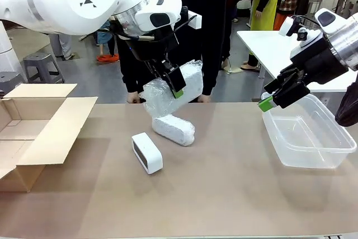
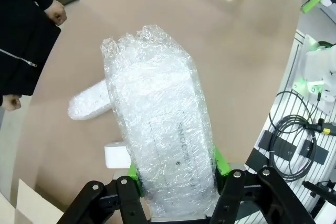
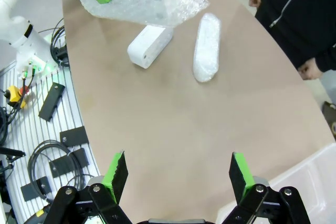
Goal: Separate and place wrapped and unwrapped clocks.
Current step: Pick up the Digital clock indicated by the person, then if the picked Digital clock is wrapped, place it in the Package Box ; if not, place it in the Organizing box.
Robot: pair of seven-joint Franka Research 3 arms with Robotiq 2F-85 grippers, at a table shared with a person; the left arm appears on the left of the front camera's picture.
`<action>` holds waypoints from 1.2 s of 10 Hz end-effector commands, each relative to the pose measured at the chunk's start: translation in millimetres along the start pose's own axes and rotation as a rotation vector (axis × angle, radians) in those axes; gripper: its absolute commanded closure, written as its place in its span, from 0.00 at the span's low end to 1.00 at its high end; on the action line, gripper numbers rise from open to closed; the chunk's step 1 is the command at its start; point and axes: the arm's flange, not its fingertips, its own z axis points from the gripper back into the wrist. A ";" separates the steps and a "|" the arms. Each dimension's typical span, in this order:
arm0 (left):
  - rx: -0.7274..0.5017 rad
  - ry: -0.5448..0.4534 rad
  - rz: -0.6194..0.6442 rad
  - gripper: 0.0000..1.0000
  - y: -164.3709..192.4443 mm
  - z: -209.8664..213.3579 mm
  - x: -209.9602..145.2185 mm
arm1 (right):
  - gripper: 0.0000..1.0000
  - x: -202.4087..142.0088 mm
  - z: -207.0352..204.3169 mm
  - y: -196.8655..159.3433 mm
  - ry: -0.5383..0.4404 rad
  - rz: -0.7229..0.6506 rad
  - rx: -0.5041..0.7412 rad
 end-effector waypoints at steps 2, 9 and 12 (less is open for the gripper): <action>0.008 -0.006 0.005 0.80 -3.4 8.2 2.8 | 0.00 0.3 -2.0 -0.2 -0.018 -0.004 0.022; 0.008 -0.006 0.005 0.80 -3.4 8.2 2.8 | 0.00 0.3 -2.0 -0.2 -0.018 -0.004 0.022; 0.001 -0.006 -0.003 0.44 -1.5 3.4 2.1 | 0.00 0.3 -2.0 -0.2 -0.018 -0.004 0.022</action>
